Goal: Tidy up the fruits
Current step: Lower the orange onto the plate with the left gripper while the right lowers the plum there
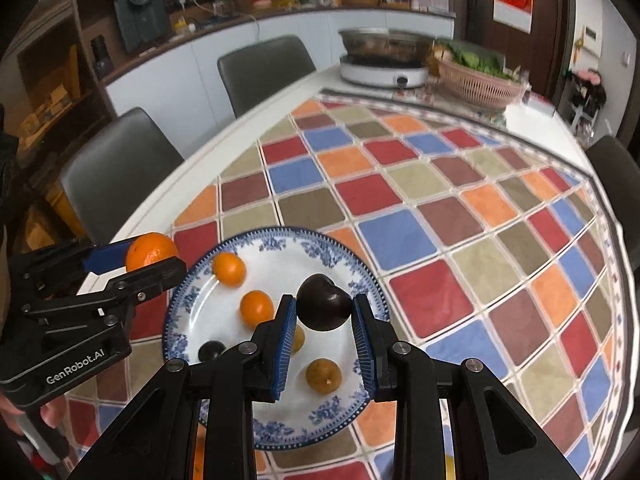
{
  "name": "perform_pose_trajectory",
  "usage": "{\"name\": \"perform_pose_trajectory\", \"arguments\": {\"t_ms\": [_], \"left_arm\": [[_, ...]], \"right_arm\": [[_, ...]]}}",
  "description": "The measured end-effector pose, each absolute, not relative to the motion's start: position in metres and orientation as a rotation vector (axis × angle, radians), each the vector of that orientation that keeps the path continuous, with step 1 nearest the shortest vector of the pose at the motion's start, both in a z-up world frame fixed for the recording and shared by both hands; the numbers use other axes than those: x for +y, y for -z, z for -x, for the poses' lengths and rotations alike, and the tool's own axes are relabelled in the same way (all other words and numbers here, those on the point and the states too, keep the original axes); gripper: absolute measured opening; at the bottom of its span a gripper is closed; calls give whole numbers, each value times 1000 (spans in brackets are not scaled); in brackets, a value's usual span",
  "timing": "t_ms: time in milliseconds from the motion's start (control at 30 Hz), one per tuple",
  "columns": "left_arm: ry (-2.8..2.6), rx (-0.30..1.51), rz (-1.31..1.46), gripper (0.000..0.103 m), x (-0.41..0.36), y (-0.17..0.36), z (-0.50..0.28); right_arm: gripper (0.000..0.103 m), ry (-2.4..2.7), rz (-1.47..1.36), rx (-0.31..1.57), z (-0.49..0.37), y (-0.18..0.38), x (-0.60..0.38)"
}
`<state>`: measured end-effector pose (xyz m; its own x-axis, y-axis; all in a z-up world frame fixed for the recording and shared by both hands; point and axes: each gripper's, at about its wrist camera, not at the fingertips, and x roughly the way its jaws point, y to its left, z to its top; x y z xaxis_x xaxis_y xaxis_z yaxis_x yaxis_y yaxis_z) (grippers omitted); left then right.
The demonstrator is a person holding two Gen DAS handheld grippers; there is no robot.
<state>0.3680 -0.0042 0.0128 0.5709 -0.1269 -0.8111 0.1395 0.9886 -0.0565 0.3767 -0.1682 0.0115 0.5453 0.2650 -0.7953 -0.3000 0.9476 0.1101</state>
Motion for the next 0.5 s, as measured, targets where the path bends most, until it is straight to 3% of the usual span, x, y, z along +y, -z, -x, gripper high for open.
{"name": "perform_pose_trajectory", "arguments": {"t_ms": [500], "left_arm": [[133,1058,-15,40,-5,23,-385]], "right_arm": [[30,-325,14,1042,-397,25,-165]]}}
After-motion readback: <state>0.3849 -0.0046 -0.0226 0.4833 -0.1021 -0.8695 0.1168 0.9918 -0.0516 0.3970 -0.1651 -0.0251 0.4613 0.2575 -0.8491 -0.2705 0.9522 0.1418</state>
